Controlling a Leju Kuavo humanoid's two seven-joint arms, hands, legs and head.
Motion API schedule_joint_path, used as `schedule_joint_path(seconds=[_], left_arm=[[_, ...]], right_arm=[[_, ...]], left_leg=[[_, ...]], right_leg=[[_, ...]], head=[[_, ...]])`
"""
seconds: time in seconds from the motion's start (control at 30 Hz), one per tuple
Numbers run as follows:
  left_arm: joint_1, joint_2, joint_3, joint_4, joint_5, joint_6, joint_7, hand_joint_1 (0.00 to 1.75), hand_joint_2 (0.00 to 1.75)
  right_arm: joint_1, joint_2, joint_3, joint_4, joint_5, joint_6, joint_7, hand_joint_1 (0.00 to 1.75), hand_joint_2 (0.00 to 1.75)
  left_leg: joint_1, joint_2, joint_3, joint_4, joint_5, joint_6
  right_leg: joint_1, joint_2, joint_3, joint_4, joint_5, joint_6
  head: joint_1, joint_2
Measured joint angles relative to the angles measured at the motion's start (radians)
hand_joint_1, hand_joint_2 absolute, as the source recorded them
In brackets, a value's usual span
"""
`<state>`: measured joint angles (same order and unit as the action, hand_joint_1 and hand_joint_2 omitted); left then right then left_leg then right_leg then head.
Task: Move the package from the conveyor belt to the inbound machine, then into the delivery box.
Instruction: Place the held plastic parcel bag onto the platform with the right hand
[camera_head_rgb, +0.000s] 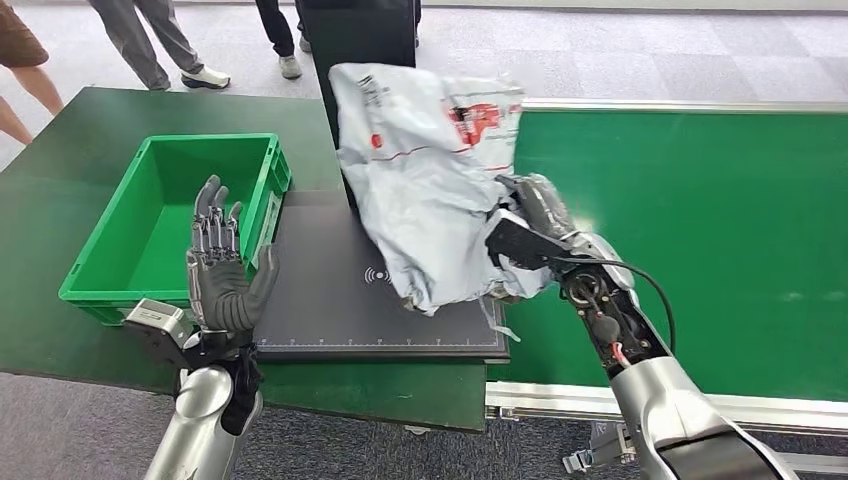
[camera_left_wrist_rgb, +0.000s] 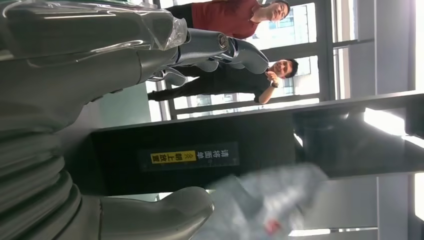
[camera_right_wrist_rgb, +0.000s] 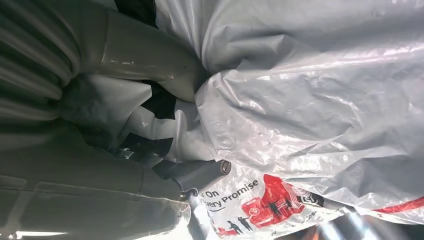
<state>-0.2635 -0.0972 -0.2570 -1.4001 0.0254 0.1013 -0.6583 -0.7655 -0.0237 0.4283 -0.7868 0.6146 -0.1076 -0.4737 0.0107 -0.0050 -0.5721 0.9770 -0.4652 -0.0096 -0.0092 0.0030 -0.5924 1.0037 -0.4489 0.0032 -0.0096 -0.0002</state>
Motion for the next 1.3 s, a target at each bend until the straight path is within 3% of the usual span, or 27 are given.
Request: schedule_joint_path(seconds=[0.17, 0.5, 0.8, 0.83, 0.93, 0.97, 1.17, 1.3], left_arm=[[-0.019, -0.006, -0.007, 0.024, 0.004, -0.010, 0.000, 0.00, 1.75], [-0.040, -0.018, -0.024, 0.061, 0.007, -0.041, 0.022, 0.00, 1.75], [-0.059, -0.028, -0.037, 0.091, 0.007, -0.049, 0.040, 0.00, 1.75], [-0.059, -0.028, -0.038, 0.092, 0.007, -0.050, 0.041, 0.00, 1.75], [-0.057, -0.030, -0.038, 0.093, 0.007, -0.051, 0.043, 0.00, 1.75], [-0.055, -0.030, -0.038, 0.093, 0.007, -0.051, 0.043, 0.00, 1.75], [-0.047, -0.031, -0.039, 0.093, 0.007, -0.050, 0.049, 0.00, 1.75], [-0.044, -0.031, -0.039, 0.093, 0.006, -0.049, 0.049, 0.00, 1.75]], right_arm=[[-0.064, 0.071, 0.110, 0.131, 0.051, 0.072, 0.049, 1.75, 1.75], [-0.109, 0.136, 0.259, 0.284, 0.121, 0.259, 0.094, 1.75, 1.75], [-0.140, 0.160, 0.342, 0.350, 0.160, 0.270, 0.219, 1.75, 1.75], [-0.142, 0.161, 0.345, 0.353, 0.160, 0.264, 0.227, 1.47, 1.75], [-0.145, 0.161, 0.348, 0.358, 0.156, 0.236, 0.242, 0.16, 1.75], [-0.145, 0.161, 0.349, 0.358, 0.153, 0.222, 0.246, 0.00, 1.75], [-0.145, 0.160, 0.342, 0.359, 0.130, 0.069, 0.267, 0.00, 1.75], [-0.145, 0.159, 0.335, 0.358, 0.125, 0.038, 0.267, 0.00, 1.75]], left_leg=[[0.000, 0.000, 0.000, 0.000, 0.000, 0.000], [0.000, -0.001, -0.001, 0.000, 0.000, 0.000], [0.000, 0.000, 0.000, 0.000, 0.000, 0.000], [0.000, 0.000, 0.000, 0.000, 0.000, 0.000], [0.000, 0.000, 0.000, 0.000, 0.000, 0.000], [0.000, 0.000, 0.000, 0.000, 0.000, 0.000], [0.000, 0.000, 0.000, 0.000, 0.000, 0.000], [0.000, 0.000, 0.000, 0.000, 0.000, 0.000]], right_leg=[[0.000, 0.000, 0.000, 0.000, 0.000, 0.000], [0.000, 0.000, 0.000, 0.000, 0.000, 0.000], [0.000, 0.000, 0.000, 0.000, 0.000, 0.000], [0.000, 0.000, 0.000, 0.000, 0.000, 0.000], [0.000, 0.000, 0.000, 0.000, 0.000, 0.000], [0.000, 0.000, 0.000, 0.000, 0.000, 0.000], [0.000, 0.000, 0.000, 0.000, 0.000, 0.000], [0.000, 0.000, 0.000, 0.000, 0.000, 0.000]], head=[[0.000, 0.000], [0.000, 0.000], [0.000, 0.000], [0.000, 0.000], [0.000, 0.000], [0.000, 0.000], [0.000, 0.000], [0.000, 0.000]])
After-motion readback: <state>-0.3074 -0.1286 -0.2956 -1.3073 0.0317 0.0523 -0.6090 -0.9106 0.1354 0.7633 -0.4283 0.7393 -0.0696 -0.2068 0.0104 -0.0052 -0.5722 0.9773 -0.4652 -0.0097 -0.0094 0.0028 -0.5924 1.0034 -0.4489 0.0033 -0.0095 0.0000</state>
